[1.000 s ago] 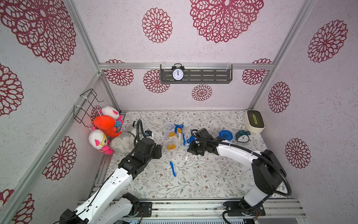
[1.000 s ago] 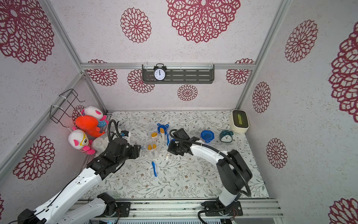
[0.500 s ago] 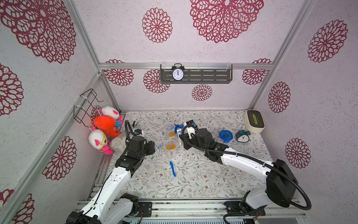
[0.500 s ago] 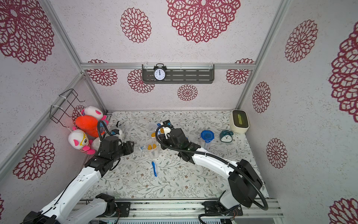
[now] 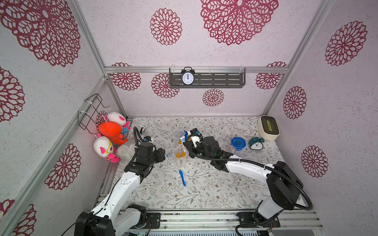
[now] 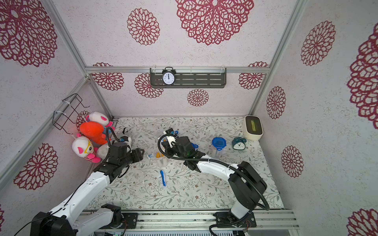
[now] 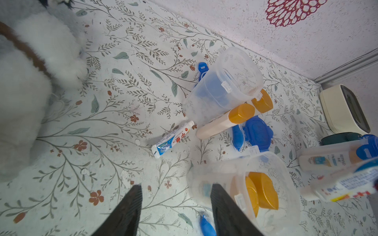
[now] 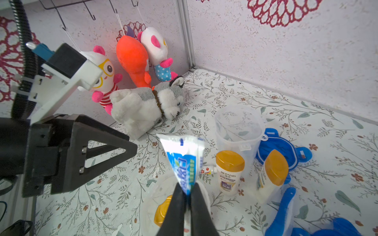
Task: Pack away toiletry kits
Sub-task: Place the toiletry item into the container.
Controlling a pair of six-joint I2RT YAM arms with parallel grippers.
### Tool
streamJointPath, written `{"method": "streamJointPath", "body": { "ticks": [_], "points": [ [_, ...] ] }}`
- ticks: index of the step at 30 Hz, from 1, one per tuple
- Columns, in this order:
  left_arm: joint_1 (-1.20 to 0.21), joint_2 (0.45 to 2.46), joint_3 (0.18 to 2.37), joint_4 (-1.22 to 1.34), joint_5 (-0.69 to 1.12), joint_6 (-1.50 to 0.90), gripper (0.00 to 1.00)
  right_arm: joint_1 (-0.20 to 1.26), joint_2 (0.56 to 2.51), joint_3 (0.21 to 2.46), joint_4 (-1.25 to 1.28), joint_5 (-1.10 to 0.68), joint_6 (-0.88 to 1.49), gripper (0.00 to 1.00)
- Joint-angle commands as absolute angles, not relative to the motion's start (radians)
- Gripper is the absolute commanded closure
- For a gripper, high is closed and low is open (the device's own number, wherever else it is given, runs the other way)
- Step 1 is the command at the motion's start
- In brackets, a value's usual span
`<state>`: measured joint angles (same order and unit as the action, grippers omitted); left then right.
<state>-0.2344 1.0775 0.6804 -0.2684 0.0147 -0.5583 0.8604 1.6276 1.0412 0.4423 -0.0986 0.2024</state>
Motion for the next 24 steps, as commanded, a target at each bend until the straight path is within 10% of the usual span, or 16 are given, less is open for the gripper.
{"method": "streamJointPath", "body": {
  "ticks": [1, 19, 24],
  "points": [
    [-0.222, 1.094, 0.705, -0.239, 0.034, -0.574, 0.42, 0.869, 1.642, 1.037, 0.536, -0.150, 0.196, 0.90],
    [-0.215, 1.193, 0.696, -0.200, 0.060, -0.592, 0.42, 0.902, 1.677, 0.961, 0.644, -0.150, 0.236, 0.87],
    [-0.213, 1.239, 0.704, -0.197, 0.067, -0.592, 0.41, 0.905, 1.656, 0.923, 0.681, -0.130, 0.239, 0.67]
  ]
}}
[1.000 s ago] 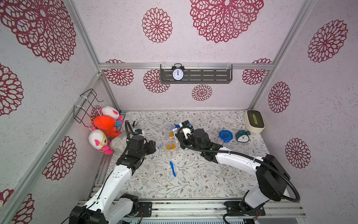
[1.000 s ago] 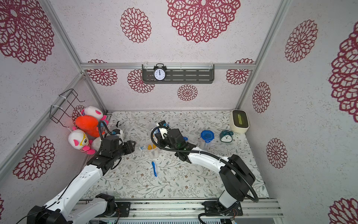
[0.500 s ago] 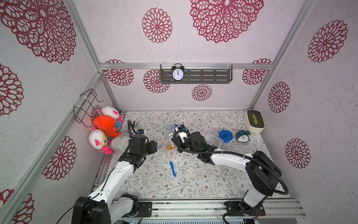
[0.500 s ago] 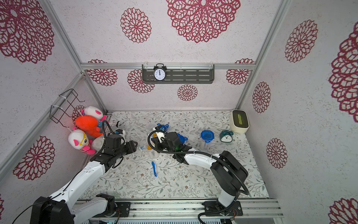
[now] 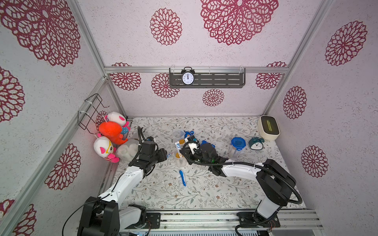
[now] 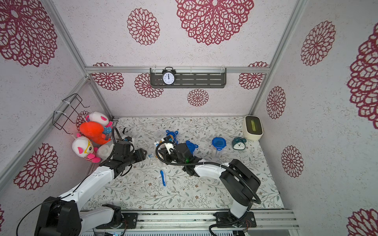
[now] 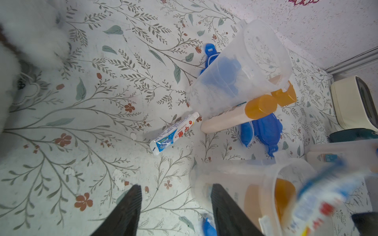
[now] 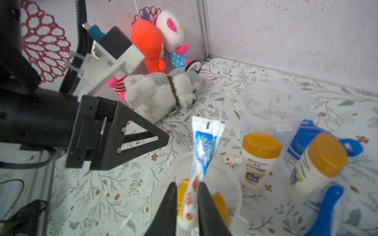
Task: Pack away toiletry kits
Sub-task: Place the toiletry item into the container, then pick up the toiletry item from the center of the board.
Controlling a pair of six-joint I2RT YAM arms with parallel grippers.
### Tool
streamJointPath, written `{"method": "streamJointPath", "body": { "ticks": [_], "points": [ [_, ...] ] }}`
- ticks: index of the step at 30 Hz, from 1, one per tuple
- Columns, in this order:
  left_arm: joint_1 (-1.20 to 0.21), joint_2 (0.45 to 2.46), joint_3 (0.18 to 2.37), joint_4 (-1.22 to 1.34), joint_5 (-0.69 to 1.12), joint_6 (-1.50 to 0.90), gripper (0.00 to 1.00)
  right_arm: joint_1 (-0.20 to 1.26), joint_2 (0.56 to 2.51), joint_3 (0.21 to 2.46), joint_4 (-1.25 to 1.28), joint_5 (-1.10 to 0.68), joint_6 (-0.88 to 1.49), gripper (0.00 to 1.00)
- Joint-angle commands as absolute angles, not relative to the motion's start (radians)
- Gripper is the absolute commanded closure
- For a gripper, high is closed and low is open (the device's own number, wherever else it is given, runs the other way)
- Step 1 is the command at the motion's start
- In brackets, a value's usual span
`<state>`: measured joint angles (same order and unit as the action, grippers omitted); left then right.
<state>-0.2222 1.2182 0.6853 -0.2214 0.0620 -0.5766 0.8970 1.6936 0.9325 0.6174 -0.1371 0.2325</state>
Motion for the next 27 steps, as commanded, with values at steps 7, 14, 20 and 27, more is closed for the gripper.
{"method": "streamJointPath", "body": {
  "ticks": [7, 14, 20, 27],
  "points": [
    [-0.211, 1.280, 0.718, -0.252, 0.107, -0.618, 0.43, 0.907, 1.519, 0.884, 0.645, -0.102, 0.241, 0.60],
    [-0.380, 1.122, 0.676, -0.450, -0.022, -0.762, 0.44, 0.852, 1.271, 0.917, 0.167, 0.057, 0.322, 0.56],
    [-0.539, 1.030, 0.684, -0.509, -0.169, -1.042, 0.50, 0.669, 1.174, 0.981, -0.243, -0.017, 0.405, 0.56],
    [-0.731, 1.141, 0.762, -0.585, -0.318, -1.246, 0.48, 0.497, 1.136, 0.933, -0.380, -0.172, 0.375, 0.53]
  ]
}}
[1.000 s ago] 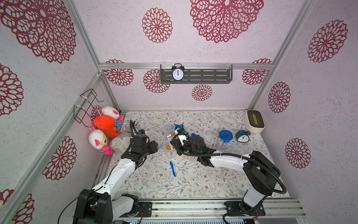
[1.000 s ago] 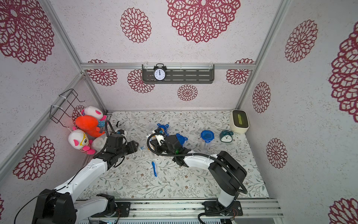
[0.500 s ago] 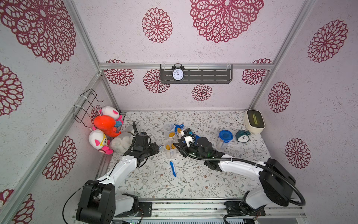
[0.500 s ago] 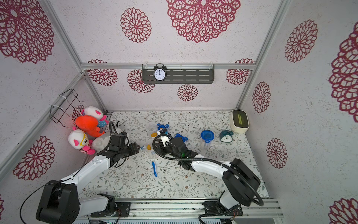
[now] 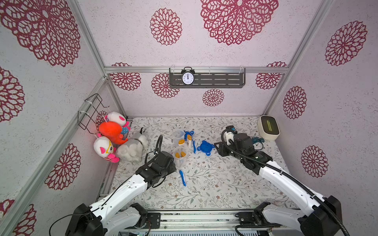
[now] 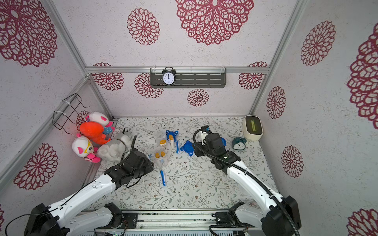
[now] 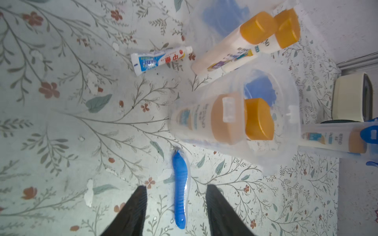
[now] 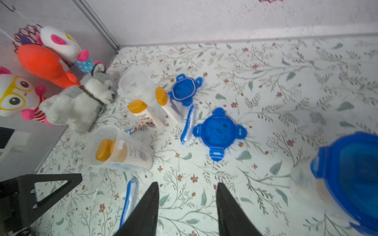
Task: Pack away toiletry kits
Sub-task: Pick up the toiletry item from the center of the board.
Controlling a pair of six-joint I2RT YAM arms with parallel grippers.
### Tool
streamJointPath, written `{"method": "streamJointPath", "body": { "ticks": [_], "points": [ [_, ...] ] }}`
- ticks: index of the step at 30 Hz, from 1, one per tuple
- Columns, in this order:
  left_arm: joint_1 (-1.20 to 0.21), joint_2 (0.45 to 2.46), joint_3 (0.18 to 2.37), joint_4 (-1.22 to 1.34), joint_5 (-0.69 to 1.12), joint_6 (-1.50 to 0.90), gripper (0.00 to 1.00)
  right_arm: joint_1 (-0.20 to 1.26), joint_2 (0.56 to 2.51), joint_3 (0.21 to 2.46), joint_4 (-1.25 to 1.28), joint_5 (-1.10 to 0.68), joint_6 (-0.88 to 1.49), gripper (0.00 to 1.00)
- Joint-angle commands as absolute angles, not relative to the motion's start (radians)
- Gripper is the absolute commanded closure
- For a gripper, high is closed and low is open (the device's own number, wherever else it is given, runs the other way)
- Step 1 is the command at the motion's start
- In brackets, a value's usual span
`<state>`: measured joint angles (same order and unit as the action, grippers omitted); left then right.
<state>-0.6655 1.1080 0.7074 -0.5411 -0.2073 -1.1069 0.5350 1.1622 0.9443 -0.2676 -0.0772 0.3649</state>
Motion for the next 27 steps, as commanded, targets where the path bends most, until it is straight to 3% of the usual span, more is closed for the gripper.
{"method": "streamJointPath", "body": {
  "ticks": [1, 5, 10, 16, 27],
  "points": [
    [-0.768, 1.169, 0.788, -0.597, -0.342, -1.261, 0.48, 0.474, 1.137, 0.920, -0.380, -0.202, 0.376, 0.53],
    [-0.894, 1.286, 0.873, -0.630, -0.416, -1.325, 0.47, 0.410, 1.152, 0.888, -0.375, -0.328, 0.376, 0.53],
    [-0.950, 1.425, 0.936, -0.656, -0.378, -1.388, 0.46, 0.366, 1.166, 0.855, -0.337, -0.446, 0.400, 0.53],
    [-1.011, 1.497, 0.981, -0.755, -0.369, -1.428, 0.48, 0.321, 1.114, 0.808, -0.314, -0.485, 0.413, 0.52],
    [-1.045, 1.547, 0.893, -0.690, -0.320, -1.453, 0.54, 0.303, 1.062, 0.800, -0.313, -0.508, 0.413, 0.52]
  ]
}}
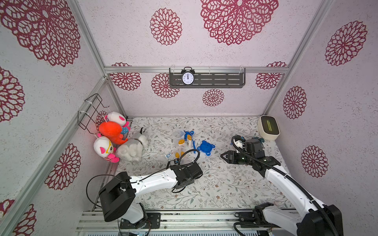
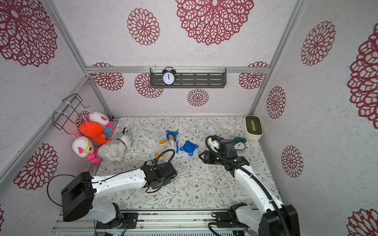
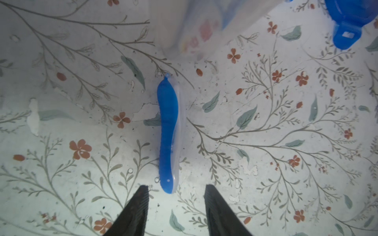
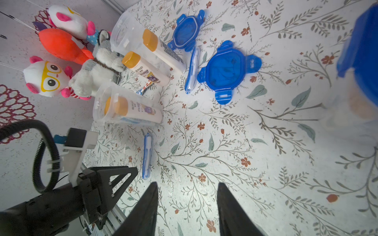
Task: Pack away toiletry kits
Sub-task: Pick up the toiletry item from the center of the board.
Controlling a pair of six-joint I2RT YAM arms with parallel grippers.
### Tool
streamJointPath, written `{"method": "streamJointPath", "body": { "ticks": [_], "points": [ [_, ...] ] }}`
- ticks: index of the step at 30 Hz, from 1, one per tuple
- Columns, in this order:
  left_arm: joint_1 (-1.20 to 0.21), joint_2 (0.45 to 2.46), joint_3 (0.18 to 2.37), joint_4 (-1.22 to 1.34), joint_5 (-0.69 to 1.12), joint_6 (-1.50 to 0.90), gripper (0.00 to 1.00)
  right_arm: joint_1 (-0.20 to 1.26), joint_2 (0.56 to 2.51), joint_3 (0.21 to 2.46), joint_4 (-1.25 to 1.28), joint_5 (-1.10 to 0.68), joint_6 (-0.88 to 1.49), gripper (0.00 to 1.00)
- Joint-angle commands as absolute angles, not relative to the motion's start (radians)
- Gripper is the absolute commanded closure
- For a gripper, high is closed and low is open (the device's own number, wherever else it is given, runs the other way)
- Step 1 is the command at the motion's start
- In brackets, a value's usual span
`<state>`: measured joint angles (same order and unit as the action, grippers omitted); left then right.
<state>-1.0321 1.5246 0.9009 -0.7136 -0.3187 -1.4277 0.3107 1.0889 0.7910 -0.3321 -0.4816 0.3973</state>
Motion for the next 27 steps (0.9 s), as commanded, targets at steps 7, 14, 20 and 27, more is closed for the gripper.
{"method": "streamJointPath", "body": {
  "ticks": [7, 14, 20, 27],
  "points": [
    [-1.054, 1.588, 0.871, -0.614, -0.332, -1.429, 0.60, 0.299, 1.057, 0.803, -0.315, -0.525, 0.414, 0.52],
    [-1.062, 1.635, 0.875, -0.633, -0.321, -1.429, 0.63, 0.288, 1.042, 0.804, -0.310, -0.539, 0.417, 0.52],
    [-1.062, 1.667, 0.890, -0.645, -0.308, -1.408, 0.72, 0.282, 1.039, 0.803, -0.306, -0.539, 0.417, 0.52],
    [-1.075, 1.651, 0.902, -0.679, -0.307, -1.406, 0.88, 0.272, 1.045, 0.802, -0.293, -0.538, 0.422, 0.53]
  ]
}}
